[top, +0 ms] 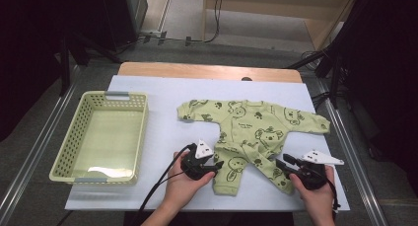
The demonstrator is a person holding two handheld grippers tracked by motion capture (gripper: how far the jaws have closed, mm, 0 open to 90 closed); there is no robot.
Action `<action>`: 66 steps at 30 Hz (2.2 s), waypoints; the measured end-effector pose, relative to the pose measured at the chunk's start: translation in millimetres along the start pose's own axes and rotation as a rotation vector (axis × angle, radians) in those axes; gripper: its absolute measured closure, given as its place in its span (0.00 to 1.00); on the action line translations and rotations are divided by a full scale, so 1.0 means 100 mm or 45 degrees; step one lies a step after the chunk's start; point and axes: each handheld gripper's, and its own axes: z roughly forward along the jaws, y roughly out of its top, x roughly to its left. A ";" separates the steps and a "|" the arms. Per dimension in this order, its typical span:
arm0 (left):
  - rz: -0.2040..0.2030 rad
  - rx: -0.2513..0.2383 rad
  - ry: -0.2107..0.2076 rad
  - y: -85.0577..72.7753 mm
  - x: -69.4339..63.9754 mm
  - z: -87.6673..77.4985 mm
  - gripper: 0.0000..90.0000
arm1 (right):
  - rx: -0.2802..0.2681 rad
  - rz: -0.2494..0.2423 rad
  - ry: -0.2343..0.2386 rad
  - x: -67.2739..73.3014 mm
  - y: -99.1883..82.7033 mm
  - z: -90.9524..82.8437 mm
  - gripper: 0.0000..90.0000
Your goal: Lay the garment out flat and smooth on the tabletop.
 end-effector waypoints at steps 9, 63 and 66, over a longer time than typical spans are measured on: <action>0.120 0.031 0.083 -0.06 -0.17 0.05 0.80 | 0.097 0.047 -0.018 0.14 0.19 0.35 0.67; 0.140 0.058 -0.345 -0.33 -0.61 -0.34 1.00 | 0.097 -0.018 0.056 0.15 -0.92 -0.91 0.94; 0.163 0.055 -0.396 -0.34 -0.67 -0.38 1.00 | 0.085 -0.026 0.153 0.18 -0.95 -0.97 0.92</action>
